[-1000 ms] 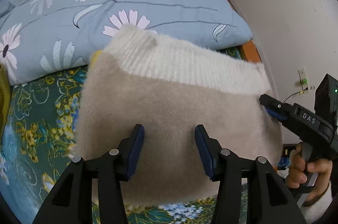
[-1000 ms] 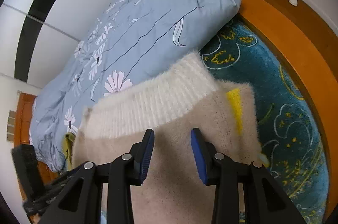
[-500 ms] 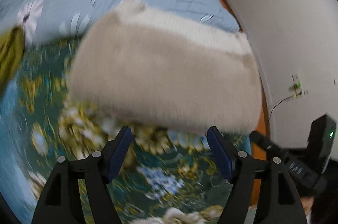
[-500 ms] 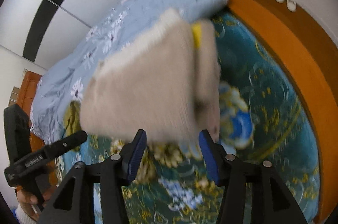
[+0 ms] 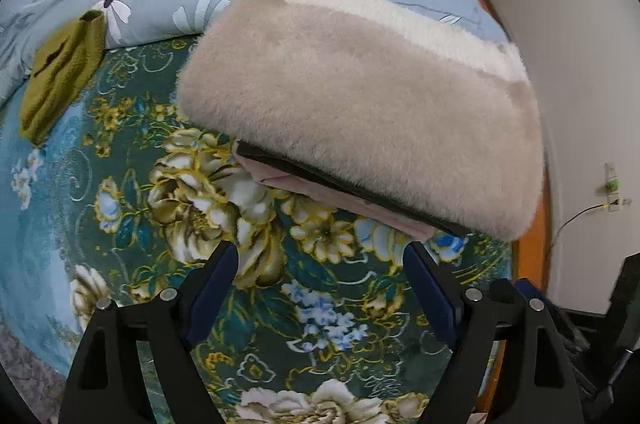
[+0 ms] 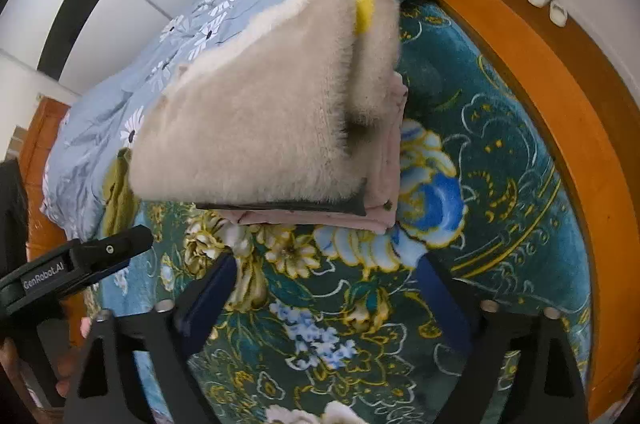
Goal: Fold clothes
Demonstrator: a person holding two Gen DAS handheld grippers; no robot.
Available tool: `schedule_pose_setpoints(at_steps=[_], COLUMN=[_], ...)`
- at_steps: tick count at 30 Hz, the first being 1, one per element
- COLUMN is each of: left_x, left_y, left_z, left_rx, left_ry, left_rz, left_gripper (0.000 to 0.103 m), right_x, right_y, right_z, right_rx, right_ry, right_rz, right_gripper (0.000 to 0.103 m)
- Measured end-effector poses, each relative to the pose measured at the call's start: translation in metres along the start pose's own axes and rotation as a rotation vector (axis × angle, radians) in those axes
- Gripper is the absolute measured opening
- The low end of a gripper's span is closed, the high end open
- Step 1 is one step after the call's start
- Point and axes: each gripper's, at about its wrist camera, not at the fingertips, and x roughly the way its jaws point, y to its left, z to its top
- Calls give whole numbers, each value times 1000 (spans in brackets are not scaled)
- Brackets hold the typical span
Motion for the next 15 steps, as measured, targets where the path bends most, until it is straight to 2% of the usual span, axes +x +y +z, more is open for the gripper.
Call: schedule_pose_setpoints(at_steps=[7, 15], left_x=[-3, -4], left_y=[-5, -13], left_z=[-1, -9], left_rx=[11, 70], left_ry=[-55, -168], left_rz=[66, 158], left_gripper=[85, 85], right_x=[-1, -3], right_y=[2, 8], right_z=[8, 9], right_rx=[-53, -129], right_ry=[-13, -58], right_rz=[-8, -27], right_gripper=[103, 103])
